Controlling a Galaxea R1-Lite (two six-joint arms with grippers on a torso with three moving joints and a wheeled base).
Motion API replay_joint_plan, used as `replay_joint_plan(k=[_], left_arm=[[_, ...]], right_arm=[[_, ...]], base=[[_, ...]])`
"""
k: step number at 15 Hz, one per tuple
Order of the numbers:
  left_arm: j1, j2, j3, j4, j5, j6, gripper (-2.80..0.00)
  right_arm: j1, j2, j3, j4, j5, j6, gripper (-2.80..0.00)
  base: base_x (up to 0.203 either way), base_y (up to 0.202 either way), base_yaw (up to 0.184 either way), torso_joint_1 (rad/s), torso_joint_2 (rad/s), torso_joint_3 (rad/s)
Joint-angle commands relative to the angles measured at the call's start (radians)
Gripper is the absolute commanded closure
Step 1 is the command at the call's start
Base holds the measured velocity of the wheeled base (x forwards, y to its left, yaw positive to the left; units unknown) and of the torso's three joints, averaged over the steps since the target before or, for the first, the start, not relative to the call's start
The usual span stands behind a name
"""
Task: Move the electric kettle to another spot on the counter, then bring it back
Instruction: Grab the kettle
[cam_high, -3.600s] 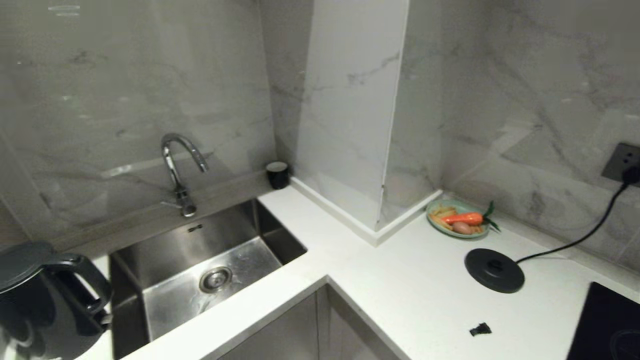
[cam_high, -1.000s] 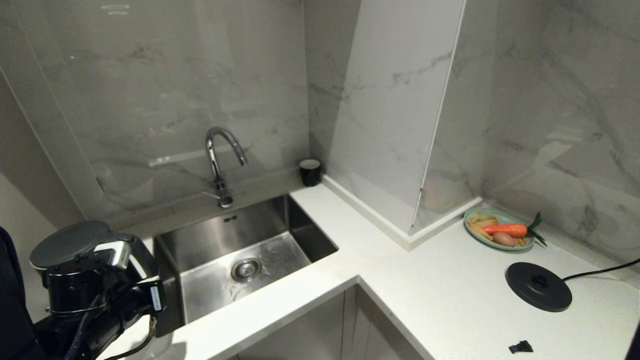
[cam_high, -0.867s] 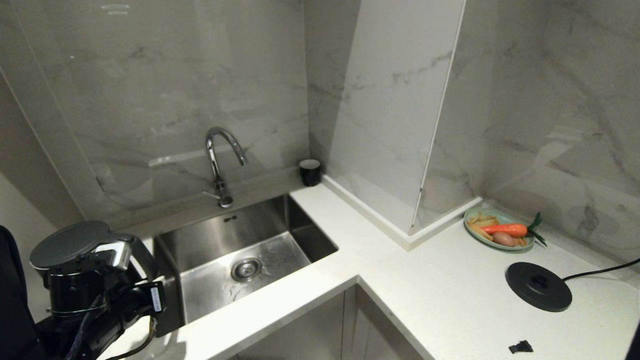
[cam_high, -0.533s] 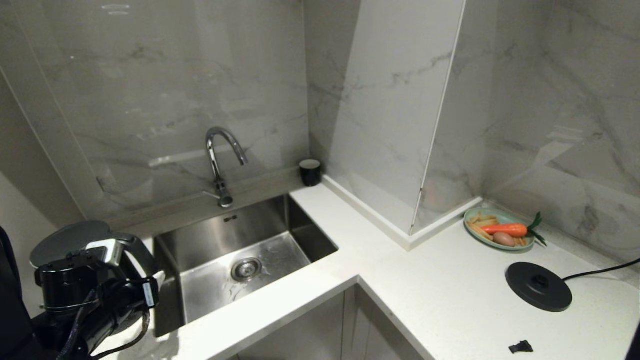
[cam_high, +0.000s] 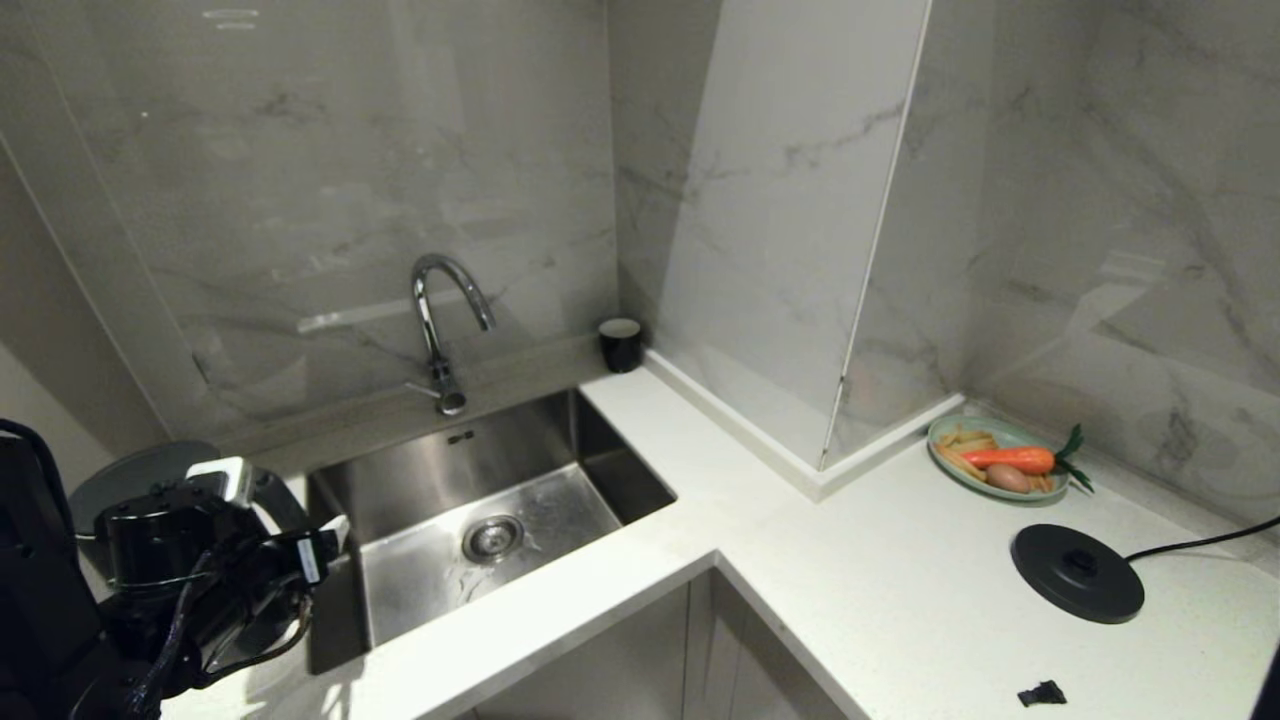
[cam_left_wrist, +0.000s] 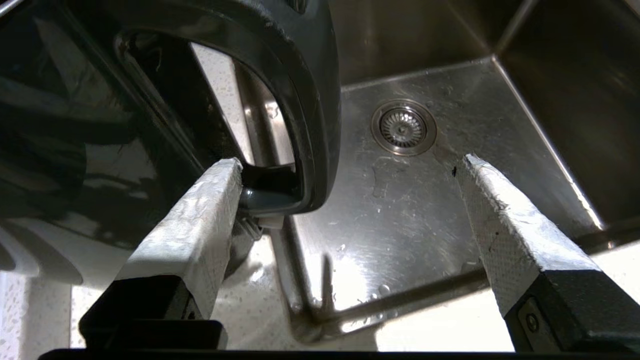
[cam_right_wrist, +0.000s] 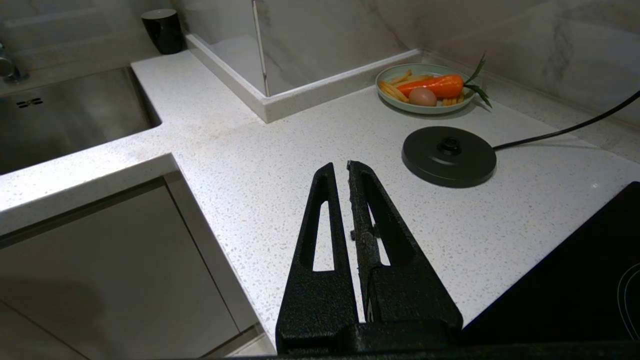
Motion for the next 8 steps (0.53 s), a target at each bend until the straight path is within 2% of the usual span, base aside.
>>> replay_joint_plan(k=[1, 8], left_arm=[[0.0, 0.022, -0.019, -0.009, 0.001, -0.001, -2.8], [0.018, 0.077, -0.105, -0.011, 0.001, -0.005, -2.8]], right_arm=[[0.0, 0.0, 0.0, -0.001, 0.0, -0.001, 0.0], [0.0, 0.0, 0.0, 0.0, 0.0, -0.001, 0.0]], base=[[0.0, 0.0, 0.0, 0.0, 0.0, 0.0], [0.0, 0.0, 0.0, 0.0, 0.0, 0.0]])
